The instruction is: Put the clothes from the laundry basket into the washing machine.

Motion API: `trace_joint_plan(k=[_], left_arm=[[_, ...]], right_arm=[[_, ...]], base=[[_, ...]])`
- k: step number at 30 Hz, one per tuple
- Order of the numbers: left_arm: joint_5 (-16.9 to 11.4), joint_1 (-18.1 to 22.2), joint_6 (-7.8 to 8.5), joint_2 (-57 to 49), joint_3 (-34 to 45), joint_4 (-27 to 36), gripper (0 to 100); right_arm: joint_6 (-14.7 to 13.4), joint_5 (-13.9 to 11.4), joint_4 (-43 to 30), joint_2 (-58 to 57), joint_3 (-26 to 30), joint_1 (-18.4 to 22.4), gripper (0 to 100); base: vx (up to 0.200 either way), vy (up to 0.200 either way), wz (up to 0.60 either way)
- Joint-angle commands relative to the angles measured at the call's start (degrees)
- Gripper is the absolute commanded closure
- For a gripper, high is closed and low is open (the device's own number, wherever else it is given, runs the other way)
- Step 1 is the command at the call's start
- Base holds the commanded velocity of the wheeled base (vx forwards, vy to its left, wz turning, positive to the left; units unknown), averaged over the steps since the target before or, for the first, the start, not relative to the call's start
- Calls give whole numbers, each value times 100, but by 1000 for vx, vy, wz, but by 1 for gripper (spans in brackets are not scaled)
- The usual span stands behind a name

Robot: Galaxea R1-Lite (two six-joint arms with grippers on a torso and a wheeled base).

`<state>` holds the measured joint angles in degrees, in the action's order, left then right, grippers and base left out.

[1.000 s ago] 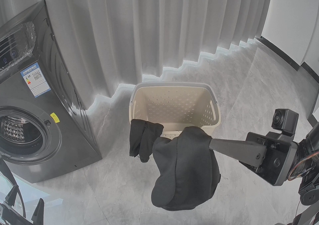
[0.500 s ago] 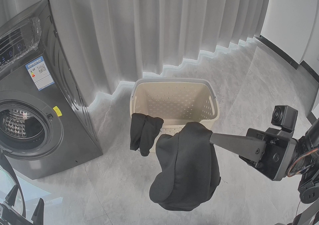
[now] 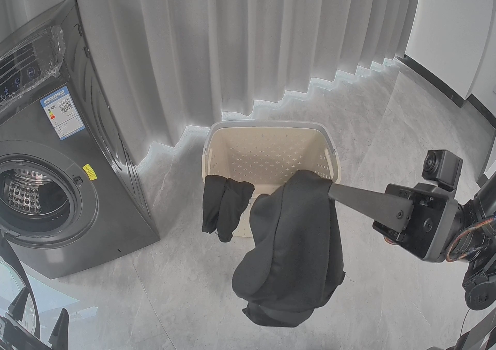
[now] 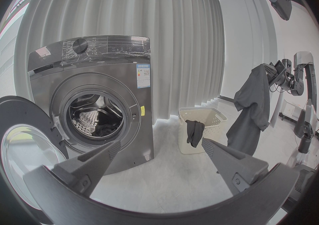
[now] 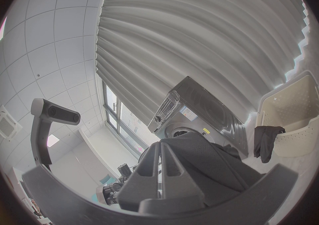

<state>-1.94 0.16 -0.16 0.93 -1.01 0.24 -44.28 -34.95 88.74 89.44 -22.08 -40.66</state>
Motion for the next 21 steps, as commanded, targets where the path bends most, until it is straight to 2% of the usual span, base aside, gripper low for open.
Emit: trace_joint_plan(k=[1,4,13,21], left_arm=[[0,2,-2,-84,92,2,0],[0,2,-2,-84,92,2,0],[0,2,-2,-84,92,2,0],[0,2,-2,-84,92,2,0]], right_arm=[[-2,-3,3,29,-42,40,100],[7,-3,3,47,-42,40,100],[-2,-12,3,38,-51,49,100],[7,-12,3,47,-104,110,100]], base=[[0,0,0],[0,0,0],[0,0,600],[0,0,0]])
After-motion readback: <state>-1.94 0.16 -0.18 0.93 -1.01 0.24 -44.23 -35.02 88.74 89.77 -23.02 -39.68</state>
